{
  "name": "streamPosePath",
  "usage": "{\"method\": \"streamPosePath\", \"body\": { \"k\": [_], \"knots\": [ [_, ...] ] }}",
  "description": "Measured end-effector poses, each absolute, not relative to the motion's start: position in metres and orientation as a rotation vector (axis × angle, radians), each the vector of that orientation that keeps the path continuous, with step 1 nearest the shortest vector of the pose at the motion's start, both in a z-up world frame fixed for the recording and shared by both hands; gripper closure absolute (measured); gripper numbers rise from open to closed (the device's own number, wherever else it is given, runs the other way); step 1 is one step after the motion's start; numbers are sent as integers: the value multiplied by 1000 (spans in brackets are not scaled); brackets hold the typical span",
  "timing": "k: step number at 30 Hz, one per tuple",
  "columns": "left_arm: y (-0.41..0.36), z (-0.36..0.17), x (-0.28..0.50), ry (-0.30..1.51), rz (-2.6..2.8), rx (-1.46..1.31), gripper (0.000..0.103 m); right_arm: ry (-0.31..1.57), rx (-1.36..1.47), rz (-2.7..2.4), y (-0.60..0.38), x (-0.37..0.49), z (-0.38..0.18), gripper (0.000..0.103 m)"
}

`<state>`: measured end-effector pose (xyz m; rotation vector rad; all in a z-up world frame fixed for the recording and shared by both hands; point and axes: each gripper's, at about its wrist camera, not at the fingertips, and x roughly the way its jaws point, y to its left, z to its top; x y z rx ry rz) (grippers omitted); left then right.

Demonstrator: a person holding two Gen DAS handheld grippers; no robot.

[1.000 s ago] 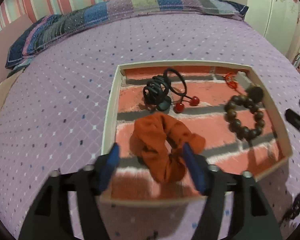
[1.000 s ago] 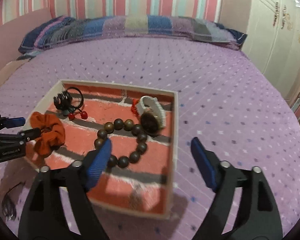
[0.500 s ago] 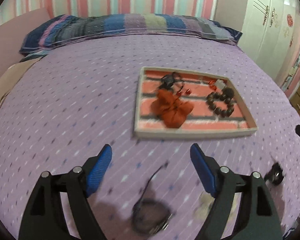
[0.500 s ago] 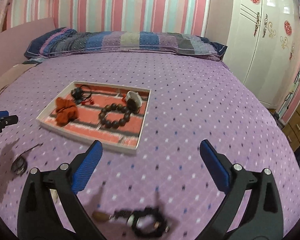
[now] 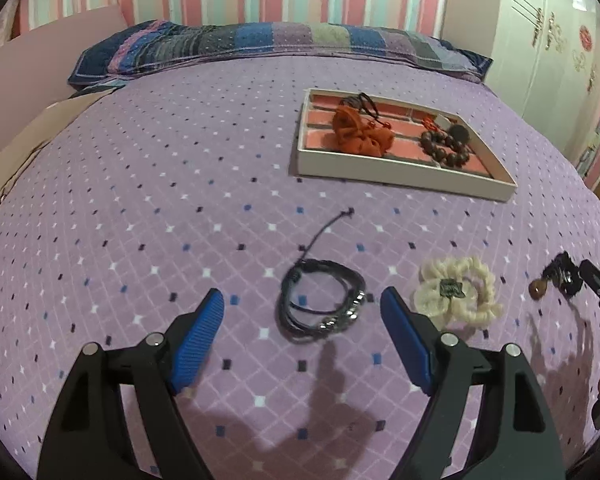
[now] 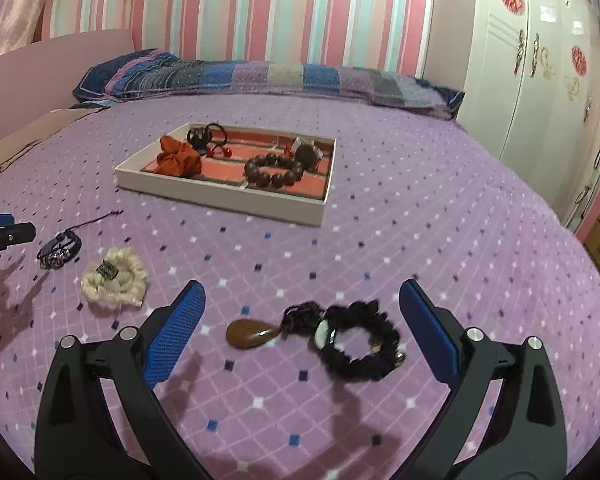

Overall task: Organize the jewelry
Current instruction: 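Move both open tools back toward the black cord bracelets on the bed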

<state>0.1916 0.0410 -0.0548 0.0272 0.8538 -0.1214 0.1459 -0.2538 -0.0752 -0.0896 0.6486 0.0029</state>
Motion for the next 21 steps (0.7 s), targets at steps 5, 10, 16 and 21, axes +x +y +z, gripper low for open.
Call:
{"method": "streamPosePath", "body": {
  "k": [5,10,16,21],
  "knots": [
    [37,-64,193,850,-113,58,24,654,-89,16,-246,146,-90,16],
    [46,-79,203,896,-115,25,24,695,-32,42,-249,158,-104,36],
    [53,-85,218,918,-115,-2,24,687,7,32,-257,166,-107,45],
    [56,-89,225,925,-123,-19,24,697,33,36,-260,173,-111,51]
  ]
}}
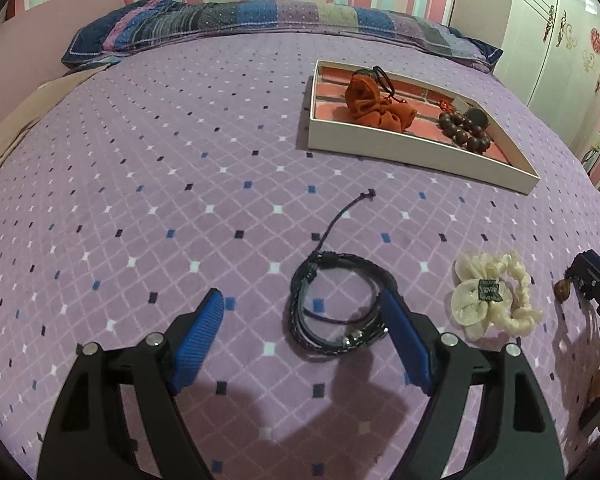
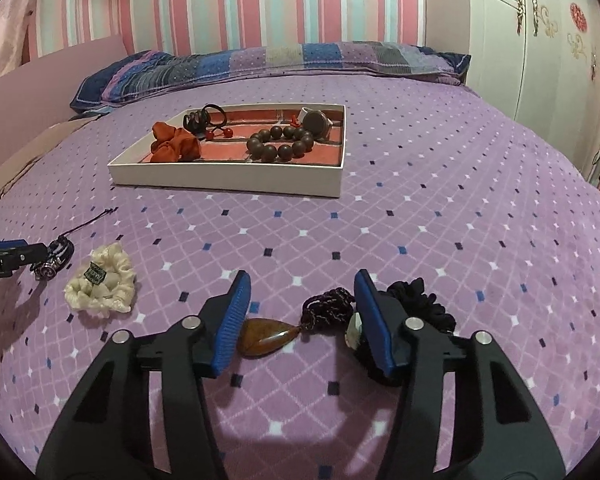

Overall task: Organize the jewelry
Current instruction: 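Move both open tools back toward the black cord bracelets on the bed, then grasp the black braided pendant cord with the right tool while the left tool grasps the black leather bracelet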

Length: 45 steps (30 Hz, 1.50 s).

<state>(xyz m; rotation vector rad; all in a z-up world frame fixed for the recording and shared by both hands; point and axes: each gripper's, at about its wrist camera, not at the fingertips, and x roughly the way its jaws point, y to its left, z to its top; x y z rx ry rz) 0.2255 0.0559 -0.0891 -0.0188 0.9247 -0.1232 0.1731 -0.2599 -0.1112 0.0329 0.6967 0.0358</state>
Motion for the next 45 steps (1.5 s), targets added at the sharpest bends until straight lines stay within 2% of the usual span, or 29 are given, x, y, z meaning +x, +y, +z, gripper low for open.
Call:
{"method": "streamPosePath", "body": {
  "k": [11,13,15,17,28,31,33,34,36,41,45],
  "knots": [
    [56,-90,227,911,-123,-24,24,777,56,20,-264,189,-128,55],
    [57,-91,227,911,-120,-25,24,792,72,14,-267,190,-131,60],
    [58,-92,229,919,-117,-32,24,798,90,12,-270,191,-133,70],
    [60,-95,232,925,-115,-39,24,798,96,11,-271,190,-133,74],
    [62,-106,241,940,-104,-28,25,789,46,-6,-264,189,-133,75],
    [60,-109,243,938,-92,-10,37,787,37,-10,-263,189,-133,76],
    [60,-108,242,931,-97,-11,55,785,33,-10,-263,189,-133,76],
    [59,-107,242,930,-104,-8,60,785,31,-10,-262,188,-133,76],
    [57,-106,241,928,-106,0,80,783,29,-10,-262,188,-133,76],
    [52,-105,239,923,-113,16,88,775,18,-10,-261,185,-132,77],
    [50,-104,238,919,-112,27,90,763,6,-9,-259,184,-130,77]
  ]
}}
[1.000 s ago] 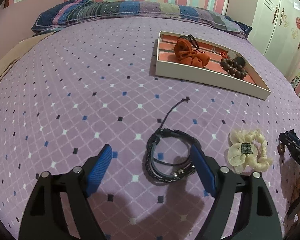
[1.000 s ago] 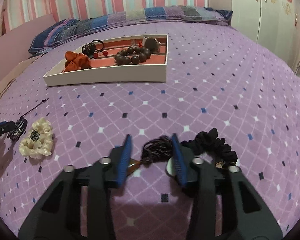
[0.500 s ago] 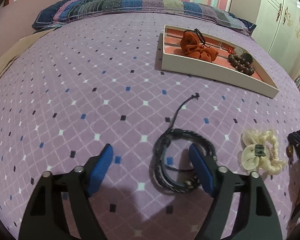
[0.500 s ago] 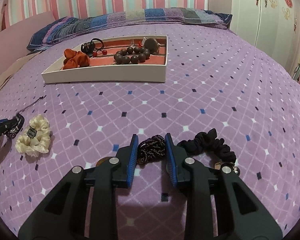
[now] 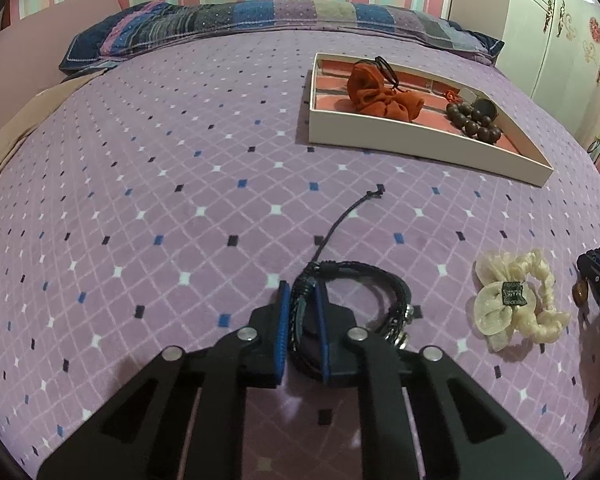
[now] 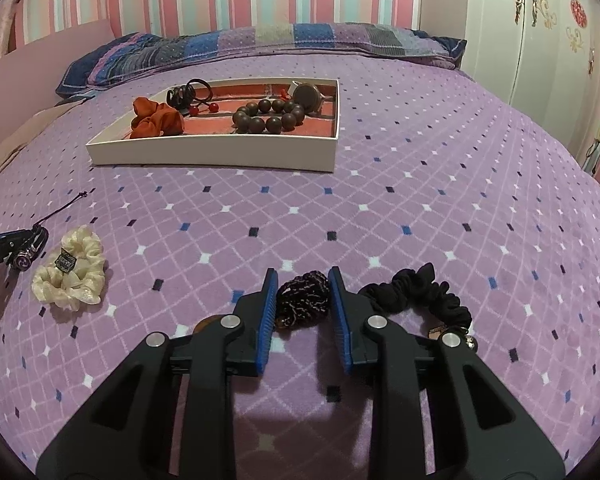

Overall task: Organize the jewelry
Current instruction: 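Grasp the black braided pendant cord with the right tool while the left tool grasps the black leather bracelet, then carry both black cord bracelets into the brick tray with both tools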

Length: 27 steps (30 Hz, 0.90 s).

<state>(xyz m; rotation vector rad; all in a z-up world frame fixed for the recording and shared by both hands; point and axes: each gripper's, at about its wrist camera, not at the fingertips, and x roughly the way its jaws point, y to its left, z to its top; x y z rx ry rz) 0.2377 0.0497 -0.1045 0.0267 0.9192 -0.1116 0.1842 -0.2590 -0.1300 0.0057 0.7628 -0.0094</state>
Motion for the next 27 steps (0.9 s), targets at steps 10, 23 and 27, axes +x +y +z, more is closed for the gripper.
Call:
{"method": "streamPosePath", "body": {
  "k": [10,23,27],
  "knots": [
    [42,-95,232,891,-141,37,93,708,-17,5,-252,178,-119,77],
    [35,-69,223,847,-151,14,94,642,-43,34,-237,173,-96,78],
    [30,-52,220,817,-145,21,94,630,-44,31,-238,172,-88,78]
  ]
}}
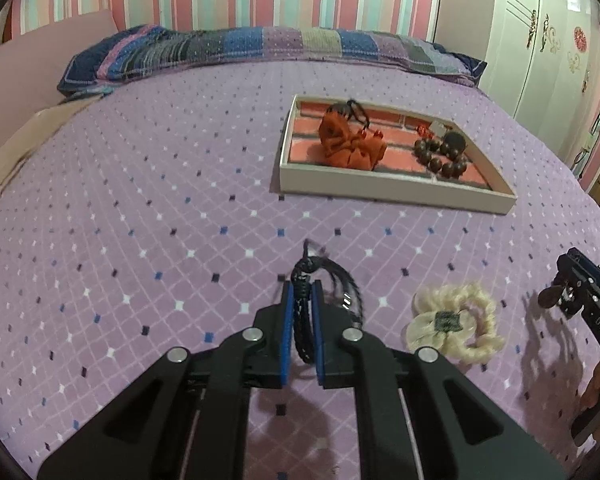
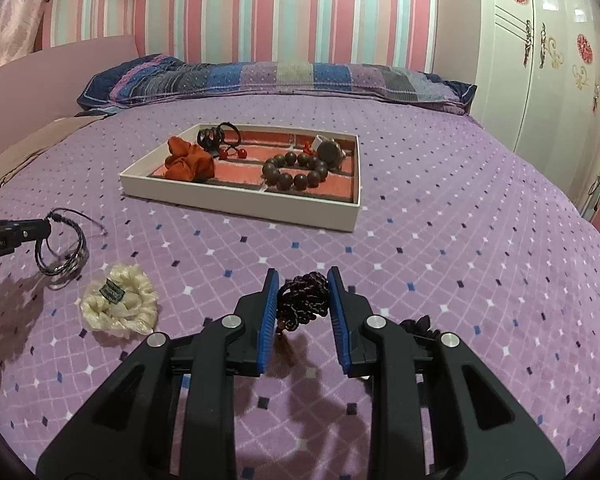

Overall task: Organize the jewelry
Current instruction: 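Carry both black cord bracelets into the brick tray with both tools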

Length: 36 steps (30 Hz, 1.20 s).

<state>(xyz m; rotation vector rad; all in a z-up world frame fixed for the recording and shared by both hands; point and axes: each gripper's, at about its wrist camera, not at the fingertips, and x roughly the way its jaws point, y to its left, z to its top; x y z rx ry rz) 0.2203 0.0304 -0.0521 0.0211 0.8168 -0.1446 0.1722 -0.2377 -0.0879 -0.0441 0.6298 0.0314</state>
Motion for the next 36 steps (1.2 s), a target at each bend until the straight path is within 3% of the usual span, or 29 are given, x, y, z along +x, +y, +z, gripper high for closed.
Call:
{"method": "streamPosePath", "body": {
  "k": [11,23,30,36],
  "knots": [
    [1,-6,245,721,-198,10,94,571,-40,23,-240,194,-53,78],
    [-35,21,319,649,-252,16,94,491,-7,27,-239,278,-19,78],
    [-56,6,368,670,-296,35,94,521,19,33,-239,329,-36,78],
    [-54,-38,411,749,-287,5,94,573,26,18,-243,361,-62,78]
  ]
}}
